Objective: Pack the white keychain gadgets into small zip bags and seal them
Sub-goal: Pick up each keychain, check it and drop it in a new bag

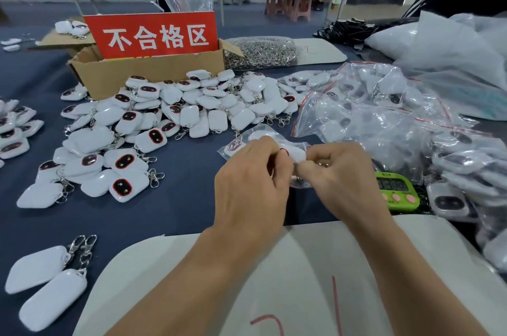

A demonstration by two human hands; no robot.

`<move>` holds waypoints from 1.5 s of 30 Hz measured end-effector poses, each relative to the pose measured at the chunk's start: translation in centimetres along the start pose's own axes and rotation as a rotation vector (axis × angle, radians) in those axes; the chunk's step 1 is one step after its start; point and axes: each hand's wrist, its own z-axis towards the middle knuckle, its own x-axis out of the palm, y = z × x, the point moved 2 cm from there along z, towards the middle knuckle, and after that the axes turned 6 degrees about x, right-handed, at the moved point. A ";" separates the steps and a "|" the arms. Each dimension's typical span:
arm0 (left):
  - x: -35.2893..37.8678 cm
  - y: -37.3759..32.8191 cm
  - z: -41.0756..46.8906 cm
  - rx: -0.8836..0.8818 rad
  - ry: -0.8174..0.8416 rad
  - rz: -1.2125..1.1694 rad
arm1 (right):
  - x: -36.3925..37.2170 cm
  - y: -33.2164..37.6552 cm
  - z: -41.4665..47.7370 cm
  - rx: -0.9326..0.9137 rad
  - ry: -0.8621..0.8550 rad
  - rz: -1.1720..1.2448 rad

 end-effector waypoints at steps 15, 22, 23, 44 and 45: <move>-0.1 0.3 -0.1 0.283 0.303 -0.118 | 0.9 -1.2 0.5 0.244 0.068 -0.561; -4.2 8.9 4.2 -0.251 0.111 0.220 | -2.4 -0.7 0.6 0.206 -0.390 -0.214; -4.9 10.2 4.4 -0.295 0.109 0.287 | -2.4 -0.5 0.4 0.181 -0.481 -0.126; -3.9 9.0 4.0 -0.230 0.137 0.052 | 4.2 1.1 -1.2 0.063 0.176 -0.186; -3.2 8.2 3.7 -0.267 0.176 -0.086 | 4.1 1.3 -1.2 0.097 0.156 -0.089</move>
